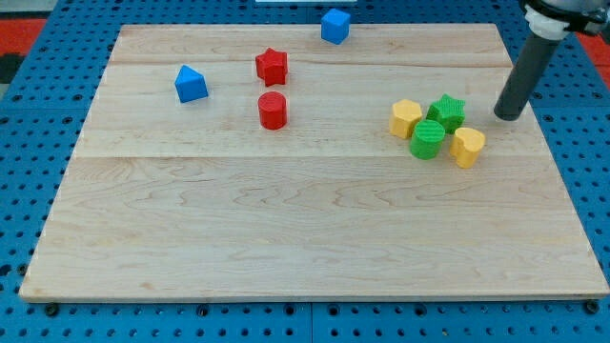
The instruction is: Push the green blocks towards the bottom left
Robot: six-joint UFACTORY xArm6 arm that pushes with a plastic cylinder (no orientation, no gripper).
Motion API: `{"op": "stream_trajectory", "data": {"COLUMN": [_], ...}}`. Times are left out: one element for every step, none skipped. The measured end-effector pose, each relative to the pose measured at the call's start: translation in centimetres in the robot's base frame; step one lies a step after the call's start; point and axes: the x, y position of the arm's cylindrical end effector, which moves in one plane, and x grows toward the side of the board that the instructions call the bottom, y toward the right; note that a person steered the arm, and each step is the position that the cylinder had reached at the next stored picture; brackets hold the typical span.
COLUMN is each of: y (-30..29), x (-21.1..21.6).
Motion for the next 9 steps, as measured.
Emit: {"op": "stream_trajectory", "data": {"y": [-6.4,-12.9,-13.7,-10.2,-9.0,-9.5,-9.7,-5.2,-3.5], "x": [-0.8,1.9,4.0,4.4,5.4,8.2,10.1,10.5,12.8]}}
